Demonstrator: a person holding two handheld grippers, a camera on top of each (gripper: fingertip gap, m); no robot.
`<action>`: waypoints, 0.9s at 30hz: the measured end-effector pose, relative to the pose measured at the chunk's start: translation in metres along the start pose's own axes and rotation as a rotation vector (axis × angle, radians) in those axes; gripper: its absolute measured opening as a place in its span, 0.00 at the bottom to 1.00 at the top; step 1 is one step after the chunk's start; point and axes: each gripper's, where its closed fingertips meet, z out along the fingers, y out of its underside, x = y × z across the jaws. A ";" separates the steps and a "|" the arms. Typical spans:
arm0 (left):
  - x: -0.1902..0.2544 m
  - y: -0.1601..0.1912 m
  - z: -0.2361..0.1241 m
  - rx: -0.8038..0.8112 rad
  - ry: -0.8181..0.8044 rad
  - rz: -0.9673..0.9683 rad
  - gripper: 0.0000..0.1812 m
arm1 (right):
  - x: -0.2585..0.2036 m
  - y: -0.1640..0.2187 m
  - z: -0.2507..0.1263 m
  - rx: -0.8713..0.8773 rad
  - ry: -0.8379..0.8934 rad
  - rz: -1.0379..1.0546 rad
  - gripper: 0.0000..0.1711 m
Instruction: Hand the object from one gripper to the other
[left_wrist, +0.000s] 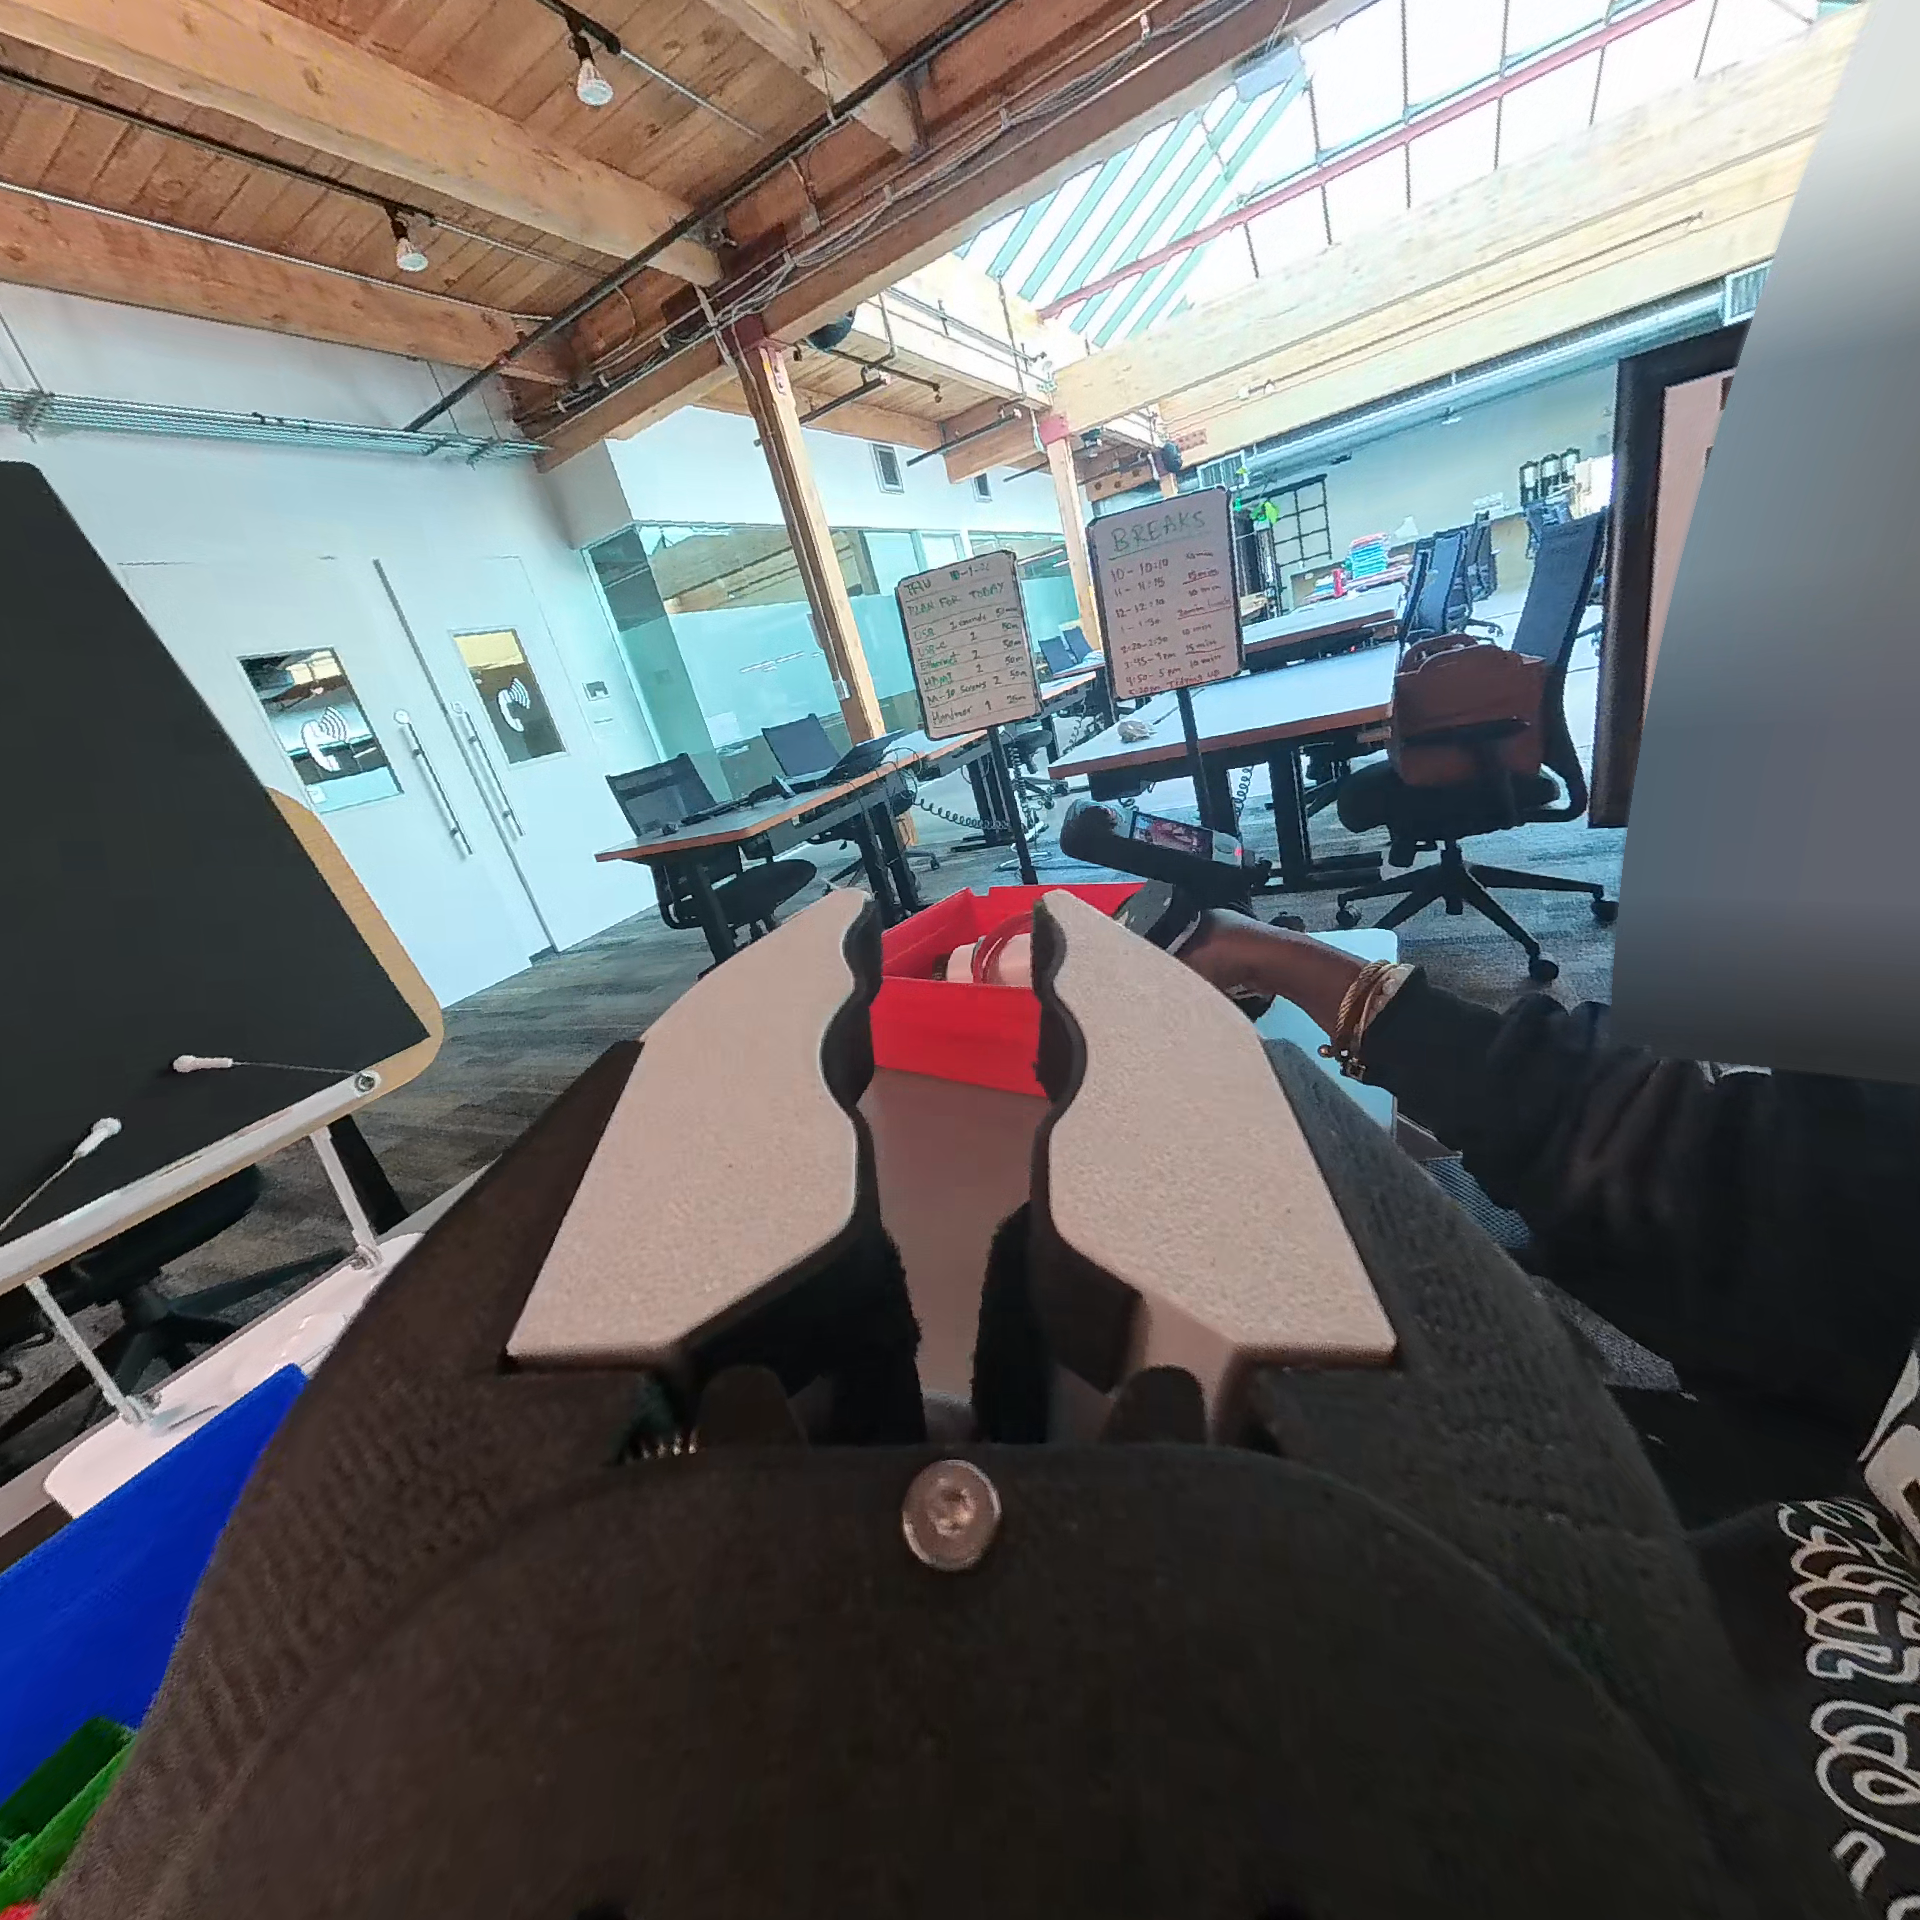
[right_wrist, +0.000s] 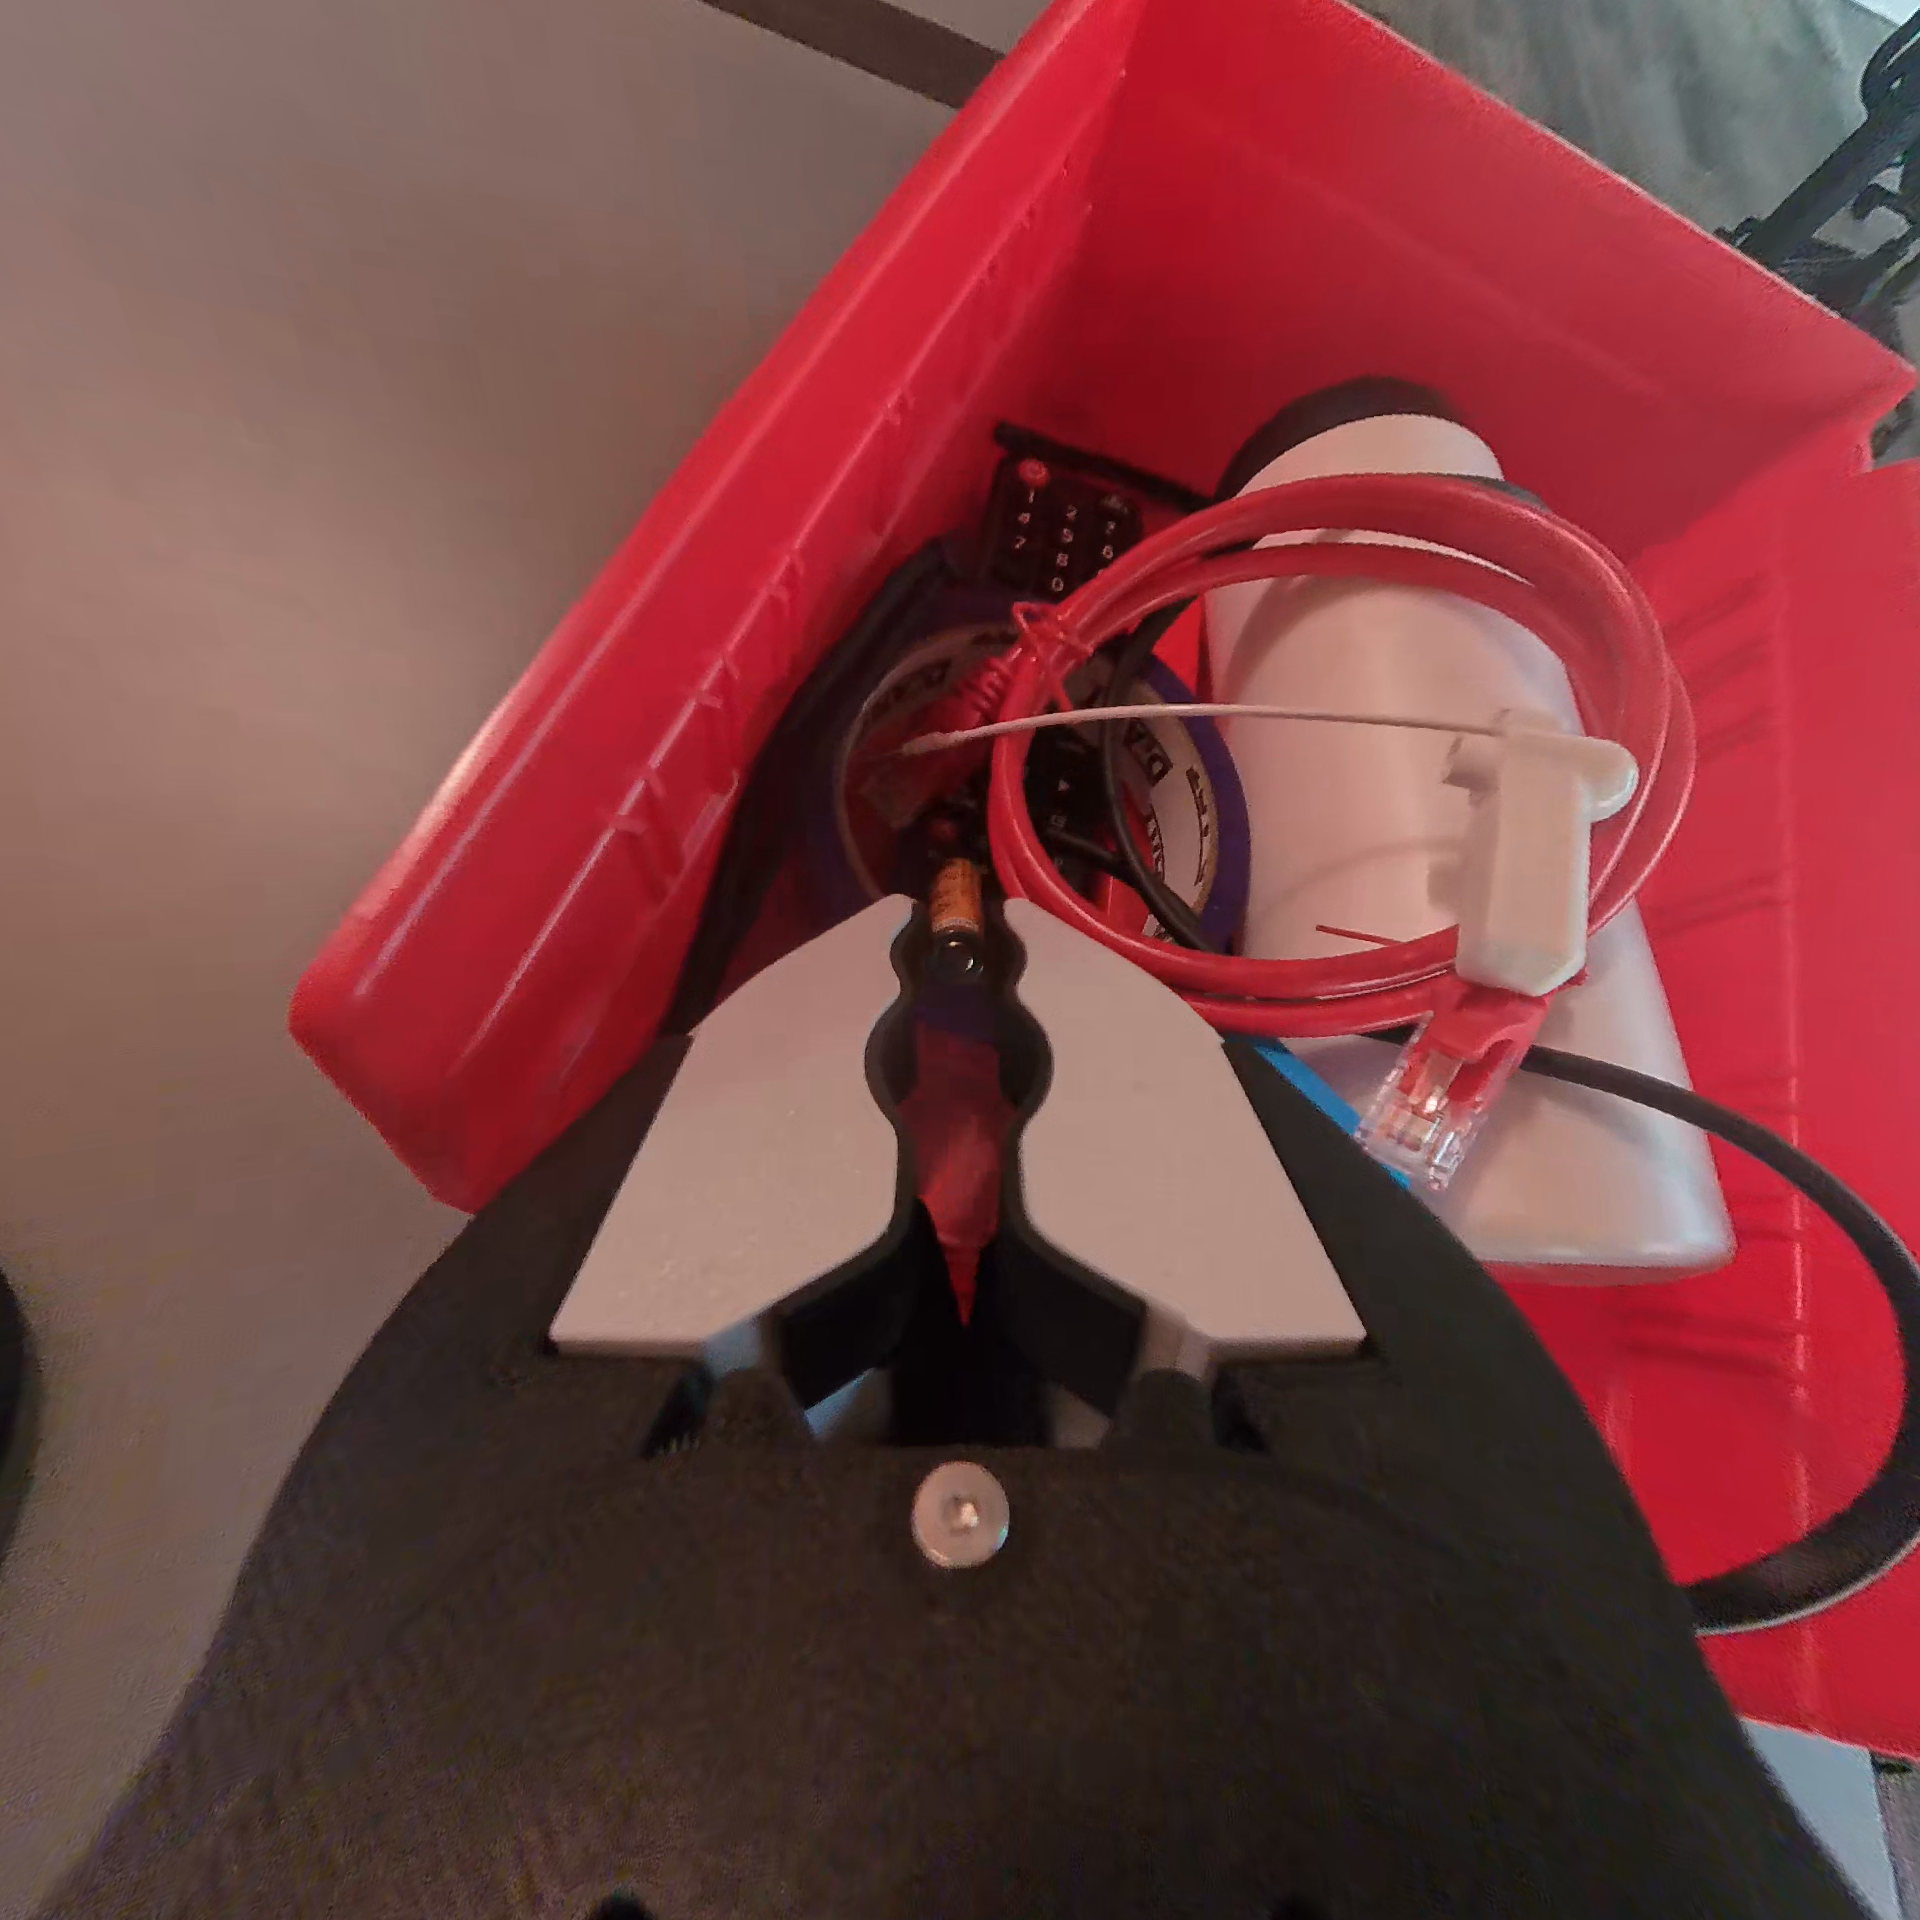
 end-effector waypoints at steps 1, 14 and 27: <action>0.000 0.000 0.000 -0.002 0.000 0.000 0.15 | 0.000 0.000 0.000 0.001 -0.003 0.003 0.07; -0.077 0.042 -0.031 -0.227 -0.304 -0.018 0.15 | -0.004 -0.048 -0.048 0.279 -0.101 0.102 0.14; -0.159 0.223 -0.136 -1.246 -0.651 -0.234 0.19 | -0.037 -0.096 -0.133 0.552 -0.272 0.091 0.17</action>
